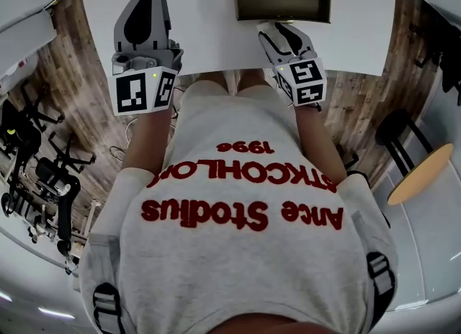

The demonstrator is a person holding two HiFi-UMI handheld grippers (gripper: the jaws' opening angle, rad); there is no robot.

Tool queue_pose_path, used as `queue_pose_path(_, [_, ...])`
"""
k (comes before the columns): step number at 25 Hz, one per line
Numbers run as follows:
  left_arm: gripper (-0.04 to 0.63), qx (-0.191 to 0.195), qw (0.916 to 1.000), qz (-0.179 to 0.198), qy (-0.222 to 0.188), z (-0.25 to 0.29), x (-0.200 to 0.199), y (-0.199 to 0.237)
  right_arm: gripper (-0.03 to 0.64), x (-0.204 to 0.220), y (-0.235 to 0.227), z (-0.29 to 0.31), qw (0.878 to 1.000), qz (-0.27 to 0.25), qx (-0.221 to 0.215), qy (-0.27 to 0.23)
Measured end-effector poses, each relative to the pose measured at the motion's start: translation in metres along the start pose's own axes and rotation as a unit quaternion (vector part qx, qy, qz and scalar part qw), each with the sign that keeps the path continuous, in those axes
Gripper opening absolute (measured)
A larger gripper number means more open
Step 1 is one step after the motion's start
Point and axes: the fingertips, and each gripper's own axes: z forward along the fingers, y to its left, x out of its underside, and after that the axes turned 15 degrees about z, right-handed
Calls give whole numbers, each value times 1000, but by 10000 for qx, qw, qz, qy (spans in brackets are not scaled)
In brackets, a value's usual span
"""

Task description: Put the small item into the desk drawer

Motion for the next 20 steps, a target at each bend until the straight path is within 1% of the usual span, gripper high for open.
queue_pose_path(4, [6,22,10000,18,34,-4,2,-2,172,14,-4,6,9997,-52,148,195])
queue_pose_path(5, [8,13,10000,12,39,-4,3,-2,165,16,-5,6,9996,-47,168,212])
queue_pose_path(6, [8,1,10000,8,42,-5,3,-2,139,17,-5,5,9996,-42,182,216])
queue_pose_path(10, [8,-41,10000,20,38,-6,4,1,135,17,-4,6,9997,7,143,188])
queue_pose_path(14, [8,-77,10000,34,-47,-8,-2,5,133,6,1,-4,10000,52,59,13])
queue_pose_path(20, [8,-151,9995,52,-258,-7,-20,7,132,-23,6,-22,9991,150,-39,-406])
